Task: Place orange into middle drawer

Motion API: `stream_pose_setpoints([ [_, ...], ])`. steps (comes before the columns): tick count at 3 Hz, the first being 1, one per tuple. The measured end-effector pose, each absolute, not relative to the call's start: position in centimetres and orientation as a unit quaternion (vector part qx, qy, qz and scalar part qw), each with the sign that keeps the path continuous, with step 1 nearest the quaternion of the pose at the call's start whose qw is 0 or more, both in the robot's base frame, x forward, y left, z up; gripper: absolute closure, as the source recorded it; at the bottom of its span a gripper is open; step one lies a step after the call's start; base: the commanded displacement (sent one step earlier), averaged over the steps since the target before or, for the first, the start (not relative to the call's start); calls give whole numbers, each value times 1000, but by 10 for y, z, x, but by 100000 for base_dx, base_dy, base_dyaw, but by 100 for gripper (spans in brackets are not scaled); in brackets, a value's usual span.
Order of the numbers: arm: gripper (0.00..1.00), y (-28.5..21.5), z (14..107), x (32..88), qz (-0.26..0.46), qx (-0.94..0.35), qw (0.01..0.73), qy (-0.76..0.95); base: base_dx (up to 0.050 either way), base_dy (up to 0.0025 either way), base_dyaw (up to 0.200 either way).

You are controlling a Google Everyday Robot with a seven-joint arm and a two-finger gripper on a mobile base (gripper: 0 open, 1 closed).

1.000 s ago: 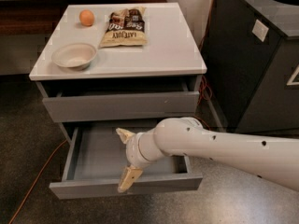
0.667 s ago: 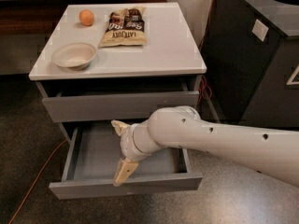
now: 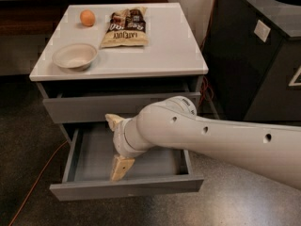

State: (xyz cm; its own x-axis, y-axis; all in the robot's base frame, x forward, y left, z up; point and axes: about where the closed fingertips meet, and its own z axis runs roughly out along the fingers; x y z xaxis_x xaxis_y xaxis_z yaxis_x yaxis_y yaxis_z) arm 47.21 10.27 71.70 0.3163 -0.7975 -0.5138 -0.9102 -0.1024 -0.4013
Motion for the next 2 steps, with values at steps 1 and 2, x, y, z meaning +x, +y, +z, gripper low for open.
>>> stream_pose_setpoints([
  [1,0,97,748,484,94,-725,341,591,0,0,0],
  [2,0,89,789,501,121,-704,347,607,0,0,0],
])
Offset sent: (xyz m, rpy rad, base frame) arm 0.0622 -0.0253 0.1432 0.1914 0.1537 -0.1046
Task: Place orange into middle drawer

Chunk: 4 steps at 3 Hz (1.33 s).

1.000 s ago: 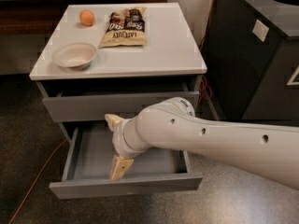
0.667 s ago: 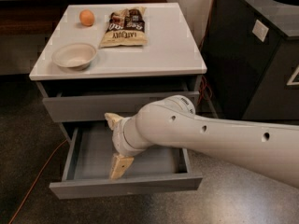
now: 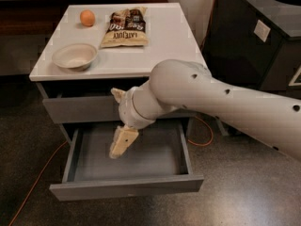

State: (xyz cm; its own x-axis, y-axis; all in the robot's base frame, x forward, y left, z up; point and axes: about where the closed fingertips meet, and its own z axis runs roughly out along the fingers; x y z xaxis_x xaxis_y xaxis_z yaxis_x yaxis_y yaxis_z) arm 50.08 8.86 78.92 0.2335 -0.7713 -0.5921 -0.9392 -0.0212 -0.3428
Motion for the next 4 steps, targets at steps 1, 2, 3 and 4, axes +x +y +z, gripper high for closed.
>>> stream_pose_setpoints([
  [1,0,82,844,531,160,-676,366,619,0,0,0],
  [2,0,82,871,548,173,-663,379,622,0,0,0],
  [3,0,86,896,564,176,-658,385,623,0,0,0],
  [4,0,90,913,578,177,-654,387,625,0,0,0],
])
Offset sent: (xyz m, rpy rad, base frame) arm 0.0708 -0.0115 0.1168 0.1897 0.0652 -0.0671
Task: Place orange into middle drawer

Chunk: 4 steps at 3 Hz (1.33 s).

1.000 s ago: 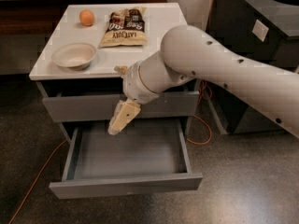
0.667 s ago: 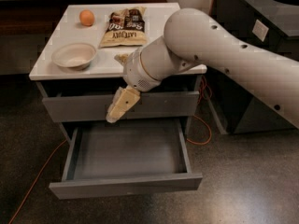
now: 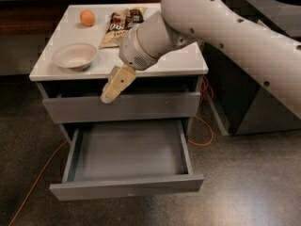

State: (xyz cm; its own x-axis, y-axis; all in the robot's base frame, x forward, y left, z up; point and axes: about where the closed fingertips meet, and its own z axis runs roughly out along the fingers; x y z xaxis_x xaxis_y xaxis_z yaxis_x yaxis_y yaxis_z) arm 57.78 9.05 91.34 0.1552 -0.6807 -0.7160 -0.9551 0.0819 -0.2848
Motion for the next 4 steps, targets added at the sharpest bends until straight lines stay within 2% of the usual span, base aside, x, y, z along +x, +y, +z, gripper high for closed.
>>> stream_pose_setpoints([
  [2,0,77,944,605,160,-621,415,646,0,0,0],
  [4,0,77,945,605,160,-620,416,646,5006,-4,91],
])
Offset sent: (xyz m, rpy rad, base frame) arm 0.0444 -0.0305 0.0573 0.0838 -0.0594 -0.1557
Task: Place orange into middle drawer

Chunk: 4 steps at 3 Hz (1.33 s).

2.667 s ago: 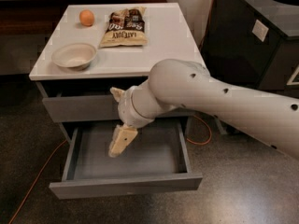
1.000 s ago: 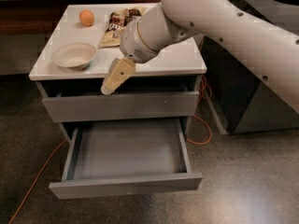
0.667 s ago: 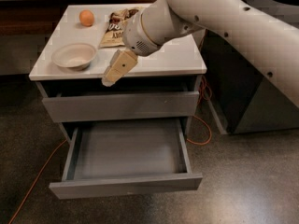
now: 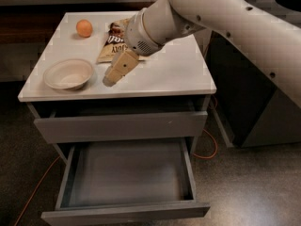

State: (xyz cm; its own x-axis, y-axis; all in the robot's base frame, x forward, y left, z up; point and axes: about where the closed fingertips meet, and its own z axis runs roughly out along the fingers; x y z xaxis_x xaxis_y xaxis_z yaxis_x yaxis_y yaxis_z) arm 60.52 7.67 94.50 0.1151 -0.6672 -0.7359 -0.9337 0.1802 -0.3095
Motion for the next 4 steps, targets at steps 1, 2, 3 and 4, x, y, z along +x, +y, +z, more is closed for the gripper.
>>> stream_pose_setpoints([
  [1,0,77,945,605,161,-620,416,646,0,0,0],
  [2,0,82,944,622,171,-611,419,649,0,0,0],
  [3,0,91,945,657,182,-589,431,659,0,0,0],
  [4,0,106,952,712,180,-539,466,678,4998,1,-36],
])
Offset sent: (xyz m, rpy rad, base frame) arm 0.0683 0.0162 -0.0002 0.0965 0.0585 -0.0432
